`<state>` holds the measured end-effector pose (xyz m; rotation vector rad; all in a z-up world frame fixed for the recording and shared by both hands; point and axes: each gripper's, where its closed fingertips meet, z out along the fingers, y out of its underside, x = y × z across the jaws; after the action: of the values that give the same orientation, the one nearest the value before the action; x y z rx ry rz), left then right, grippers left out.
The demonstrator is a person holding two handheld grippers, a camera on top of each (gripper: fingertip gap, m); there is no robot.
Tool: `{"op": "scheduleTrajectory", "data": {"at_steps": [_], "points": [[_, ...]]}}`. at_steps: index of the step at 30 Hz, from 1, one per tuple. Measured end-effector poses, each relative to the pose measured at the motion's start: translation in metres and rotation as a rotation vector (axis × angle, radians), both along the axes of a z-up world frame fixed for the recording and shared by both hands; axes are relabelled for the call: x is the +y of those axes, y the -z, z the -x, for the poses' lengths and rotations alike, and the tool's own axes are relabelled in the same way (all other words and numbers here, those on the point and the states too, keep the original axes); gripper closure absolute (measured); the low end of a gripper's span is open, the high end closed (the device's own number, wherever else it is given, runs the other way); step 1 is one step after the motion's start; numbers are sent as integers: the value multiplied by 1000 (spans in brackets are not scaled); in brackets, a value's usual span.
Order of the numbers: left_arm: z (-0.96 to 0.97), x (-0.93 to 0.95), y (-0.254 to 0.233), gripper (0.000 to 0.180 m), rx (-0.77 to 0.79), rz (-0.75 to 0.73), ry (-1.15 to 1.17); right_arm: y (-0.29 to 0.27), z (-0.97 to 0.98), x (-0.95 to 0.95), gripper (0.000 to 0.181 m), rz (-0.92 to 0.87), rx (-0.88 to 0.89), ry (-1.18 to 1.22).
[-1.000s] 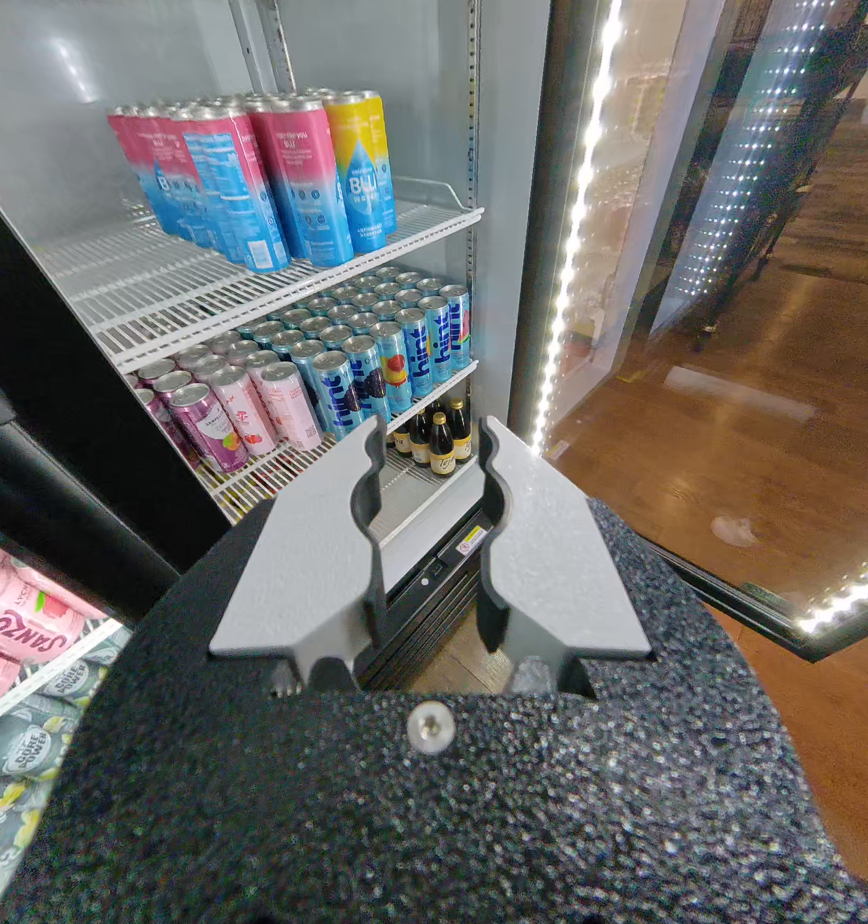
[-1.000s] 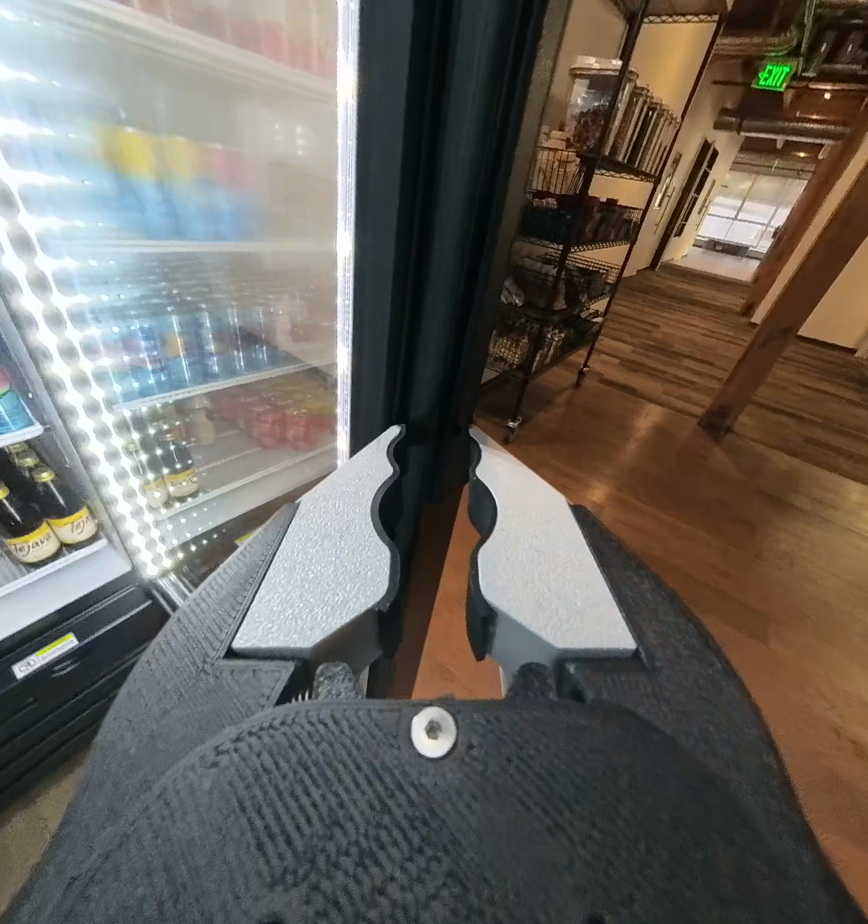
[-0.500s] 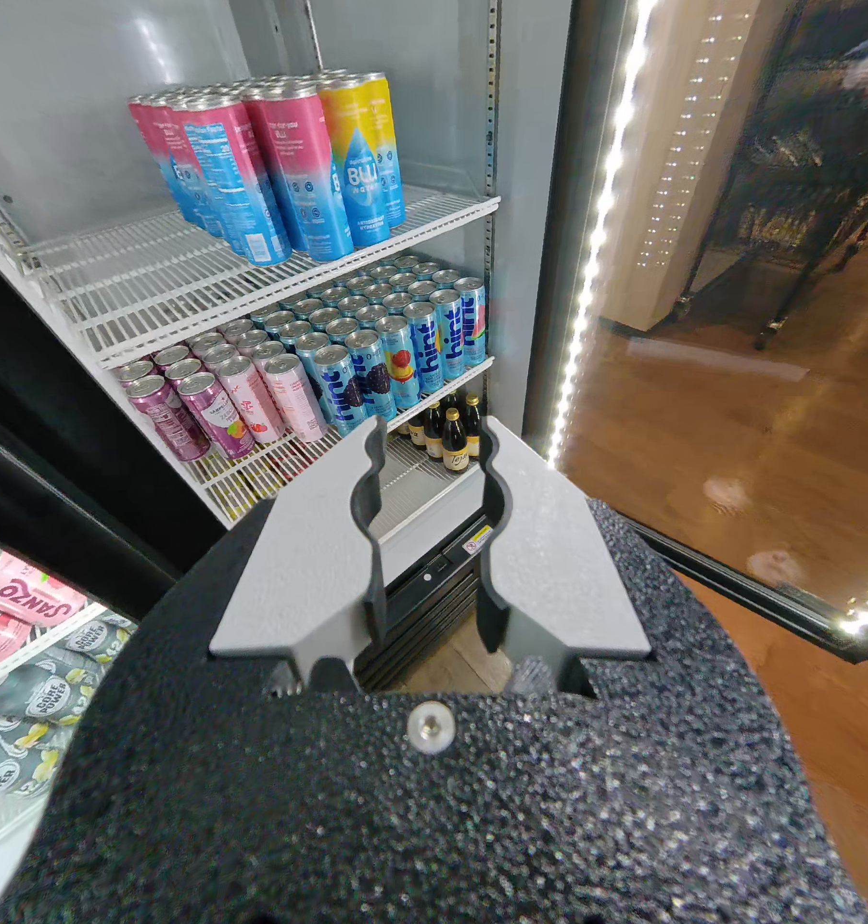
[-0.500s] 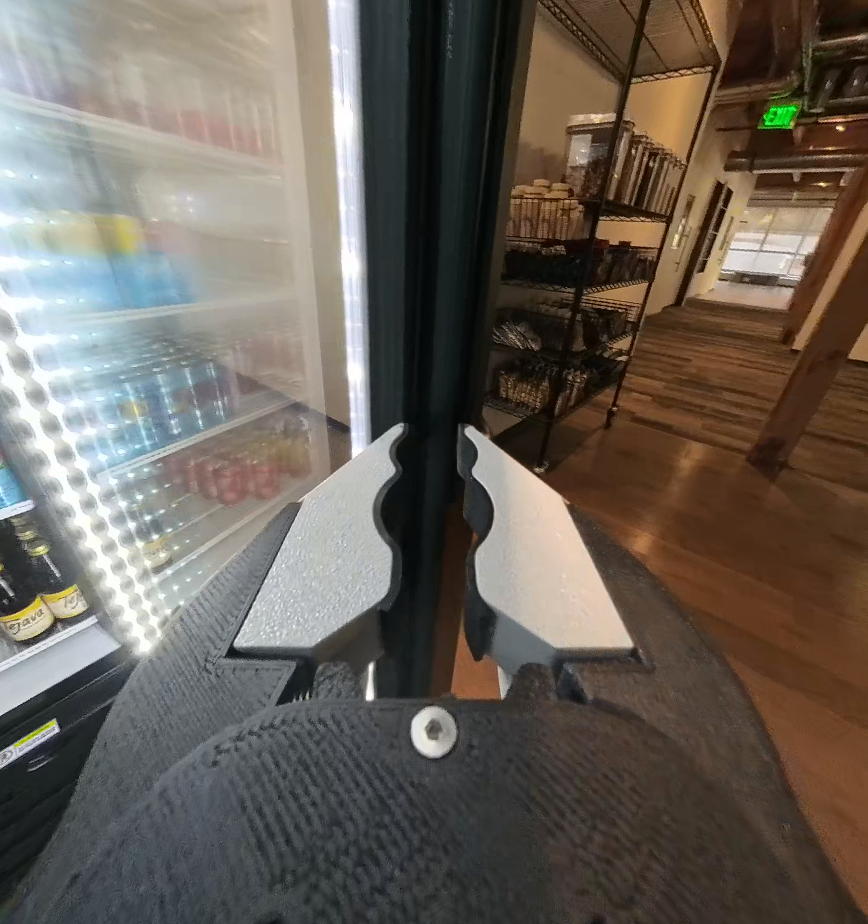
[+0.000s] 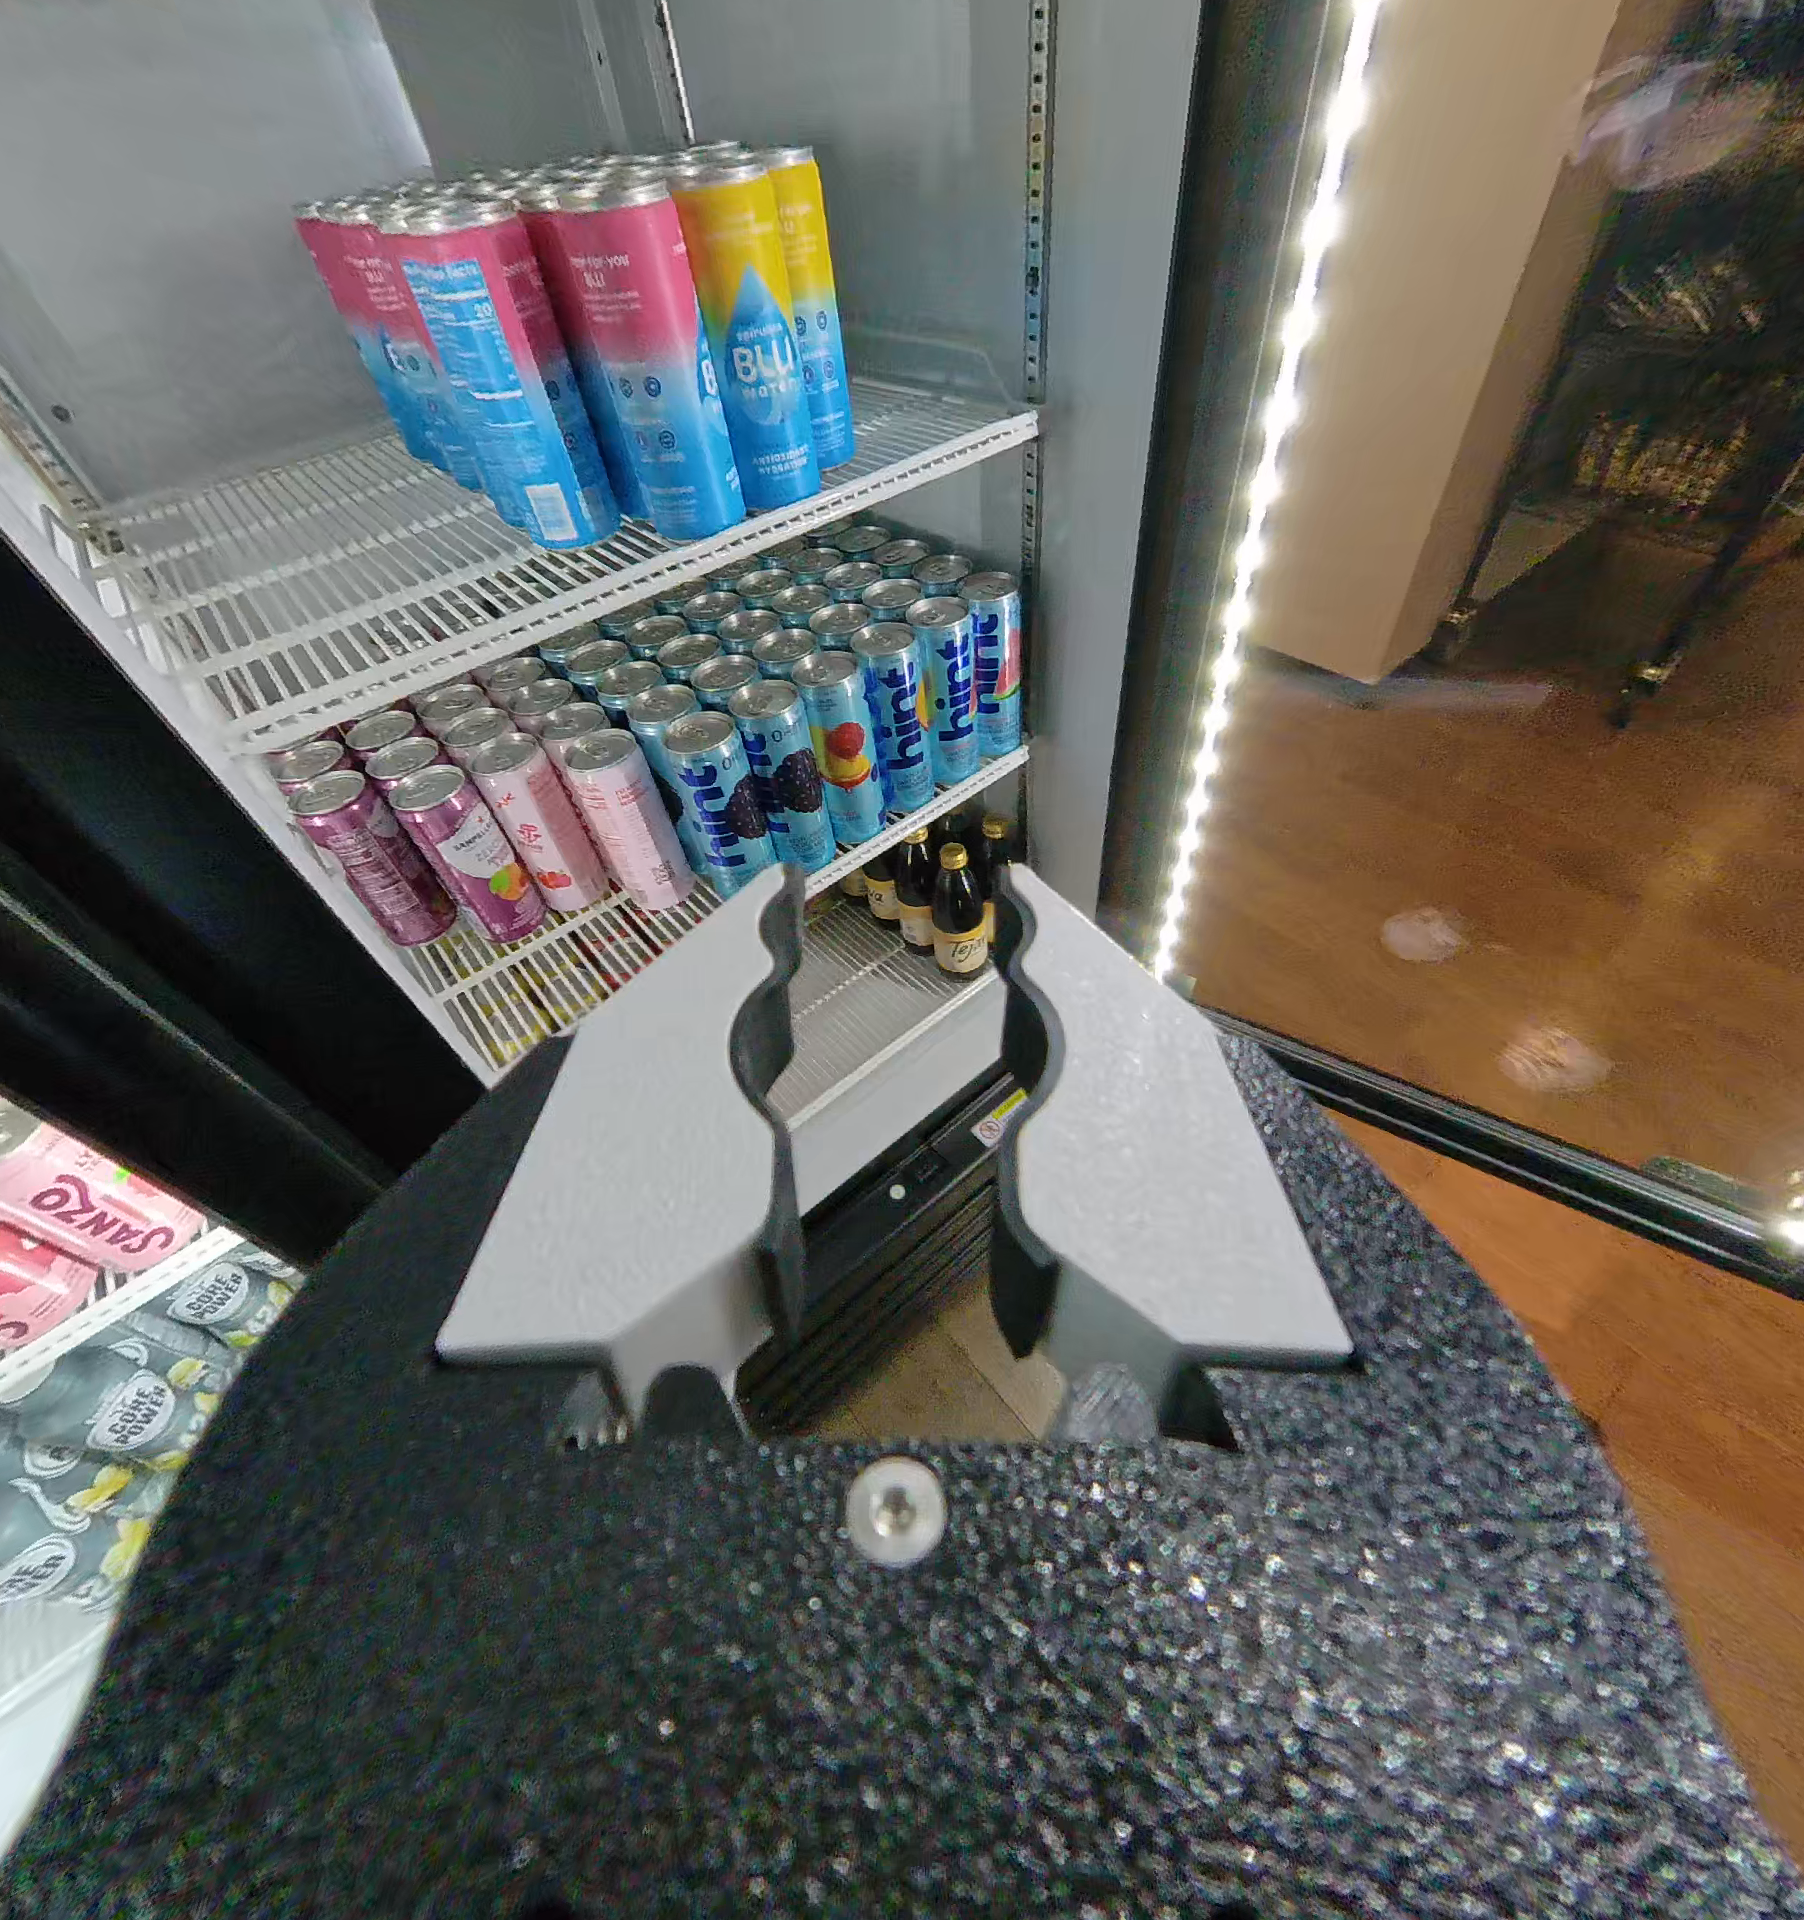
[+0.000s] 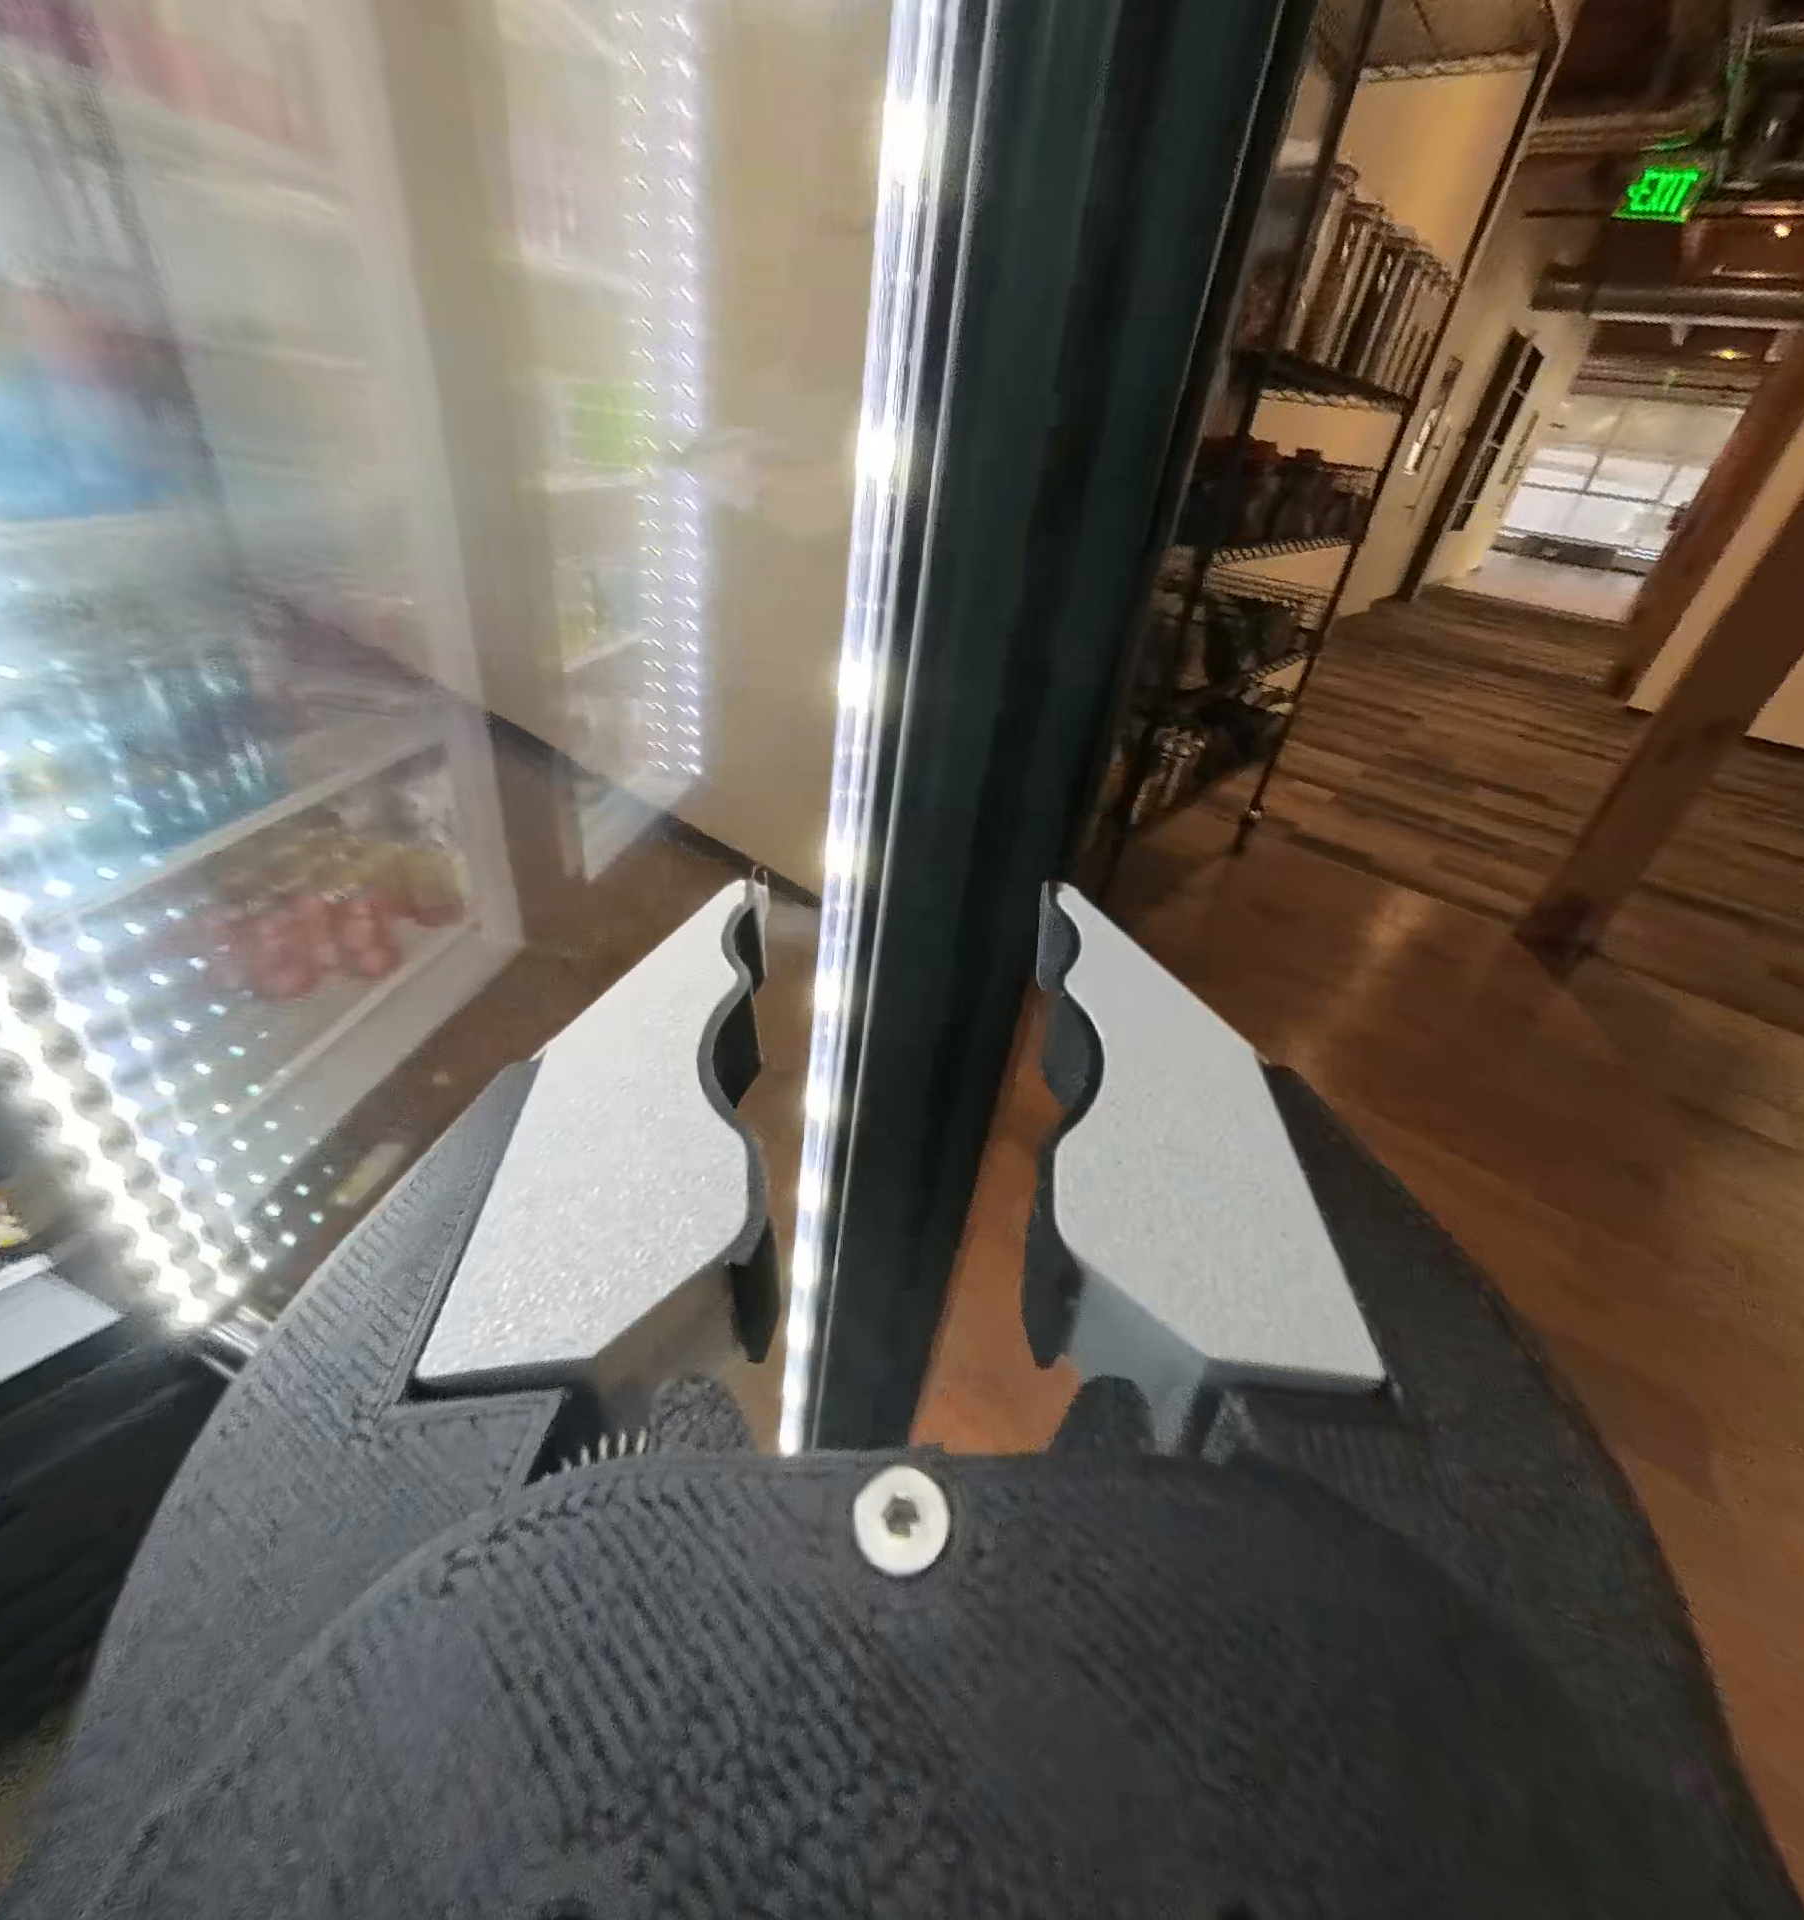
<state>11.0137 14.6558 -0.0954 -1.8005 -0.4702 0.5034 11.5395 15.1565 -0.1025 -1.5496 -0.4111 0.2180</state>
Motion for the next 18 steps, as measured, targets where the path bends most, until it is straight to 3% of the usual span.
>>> {"op": "scheduleTrajectory", "data": {"at_steps": [18], "points": [[-4, -4, -9, 146, 18, -17, -34, 8, 15, 51, 128, 49, -10, -15]]}}
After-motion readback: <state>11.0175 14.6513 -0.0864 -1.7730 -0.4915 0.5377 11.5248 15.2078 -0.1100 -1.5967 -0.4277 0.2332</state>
